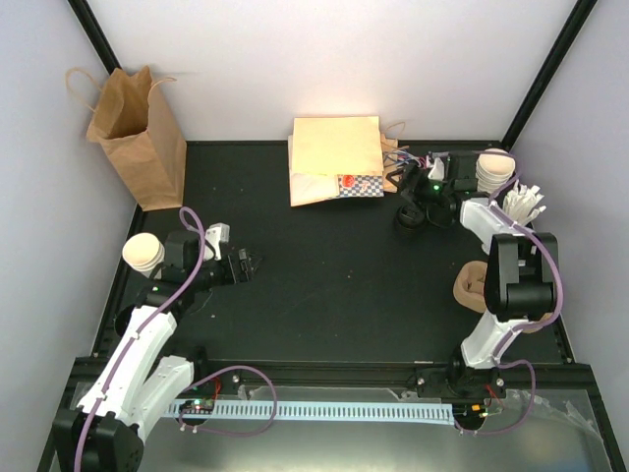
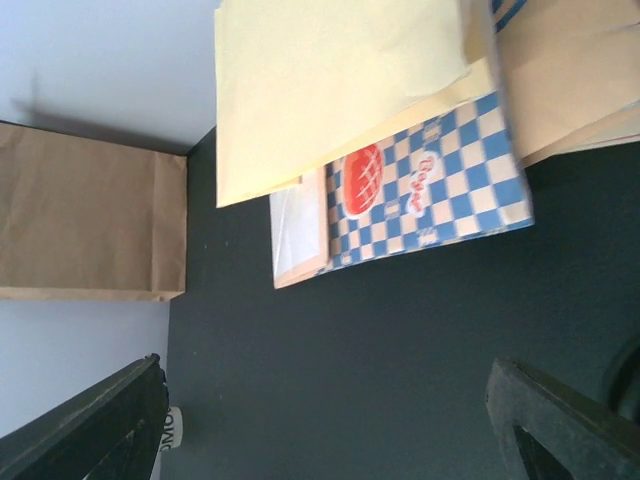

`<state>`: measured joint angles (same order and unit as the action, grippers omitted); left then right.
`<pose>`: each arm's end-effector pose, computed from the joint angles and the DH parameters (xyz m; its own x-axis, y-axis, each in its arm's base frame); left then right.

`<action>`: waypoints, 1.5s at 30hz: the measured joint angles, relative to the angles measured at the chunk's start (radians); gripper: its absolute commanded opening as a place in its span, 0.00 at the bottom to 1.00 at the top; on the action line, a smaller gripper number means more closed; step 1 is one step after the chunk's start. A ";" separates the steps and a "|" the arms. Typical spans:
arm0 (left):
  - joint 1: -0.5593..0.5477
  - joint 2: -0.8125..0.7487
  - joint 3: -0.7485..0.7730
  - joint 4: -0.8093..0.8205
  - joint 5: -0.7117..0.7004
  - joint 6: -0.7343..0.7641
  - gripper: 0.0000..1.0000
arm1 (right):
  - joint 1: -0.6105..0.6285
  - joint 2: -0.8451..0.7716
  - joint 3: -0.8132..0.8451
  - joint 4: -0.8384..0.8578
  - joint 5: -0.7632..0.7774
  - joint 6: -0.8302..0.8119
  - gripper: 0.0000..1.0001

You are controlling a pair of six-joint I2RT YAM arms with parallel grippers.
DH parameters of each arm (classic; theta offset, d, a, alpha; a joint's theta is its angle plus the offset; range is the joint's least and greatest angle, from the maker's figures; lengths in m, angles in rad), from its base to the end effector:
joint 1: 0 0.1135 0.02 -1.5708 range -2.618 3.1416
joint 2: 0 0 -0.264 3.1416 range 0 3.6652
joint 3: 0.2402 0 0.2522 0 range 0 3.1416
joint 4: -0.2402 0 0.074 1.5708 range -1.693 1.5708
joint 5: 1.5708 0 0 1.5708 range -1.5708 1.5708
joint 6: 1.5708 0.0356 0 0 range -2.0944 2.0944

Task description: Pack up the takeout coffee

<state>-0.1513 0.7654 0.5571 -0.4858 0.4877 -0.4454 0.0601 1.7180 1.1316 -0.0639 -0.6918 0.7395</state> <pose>0.1584 -0.0410 0.2370 -0.7815 -0.2658 -0.5645 0.1691 0.7807 -0.6017 0.3746 0.0453 0.2277 -0.8192 0.4706 -0.3277 -0.0013 0.5699 0.8217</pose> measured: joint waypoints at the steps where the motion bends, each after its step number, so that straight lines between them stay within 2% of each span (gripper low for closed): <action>1: 0.000 0.000 0.000 0.000 0.000 0.001 0.99 | -0.014 0.016 0.012 -0.005 -0.011 -0.015 0.89; 9: 0.000 0.022 0.012 0.011 0.014 -0.002 0.99 | -0.034 0.120 0.019 0.045 -0.053 -0.004 0.88; 15: 0.000 0.022 0.012 0.020 0.018 -0.011 0.99 | -0.010 0.147 -0.014 0.189 -0.036 0.107 0.88; 22: 0.000 0.021 0.012 0.024 0.022 -0.014 0.99 | 0.067 0.143 -0.094 0.393 0.058 0.236 0.88; 26: 0.000 0.021 0.012 0.024 0.022 -0.014 0.99 | 0.095 0.151 -0.084 0.464 0.089 0.285 0.87; 34: 0.000 0.025 0.037 0.024 0.022 -0.004 0.99 | 0.093 0.257 0.031 0.515 0.110 0.322 0.85; 45: 0.000 0.042 0.044 0.023 0.022 0.001 0.99 | 0.093 0.332 0.100 0.526 0.145 0.341 0.83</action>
<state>-0.1513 0.8070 0.6010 -0.4625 0.5098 -0.4446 0.1528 2.0502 1.2320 0.4622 -0.5465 1.0801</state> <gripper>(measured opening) 0.988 0.827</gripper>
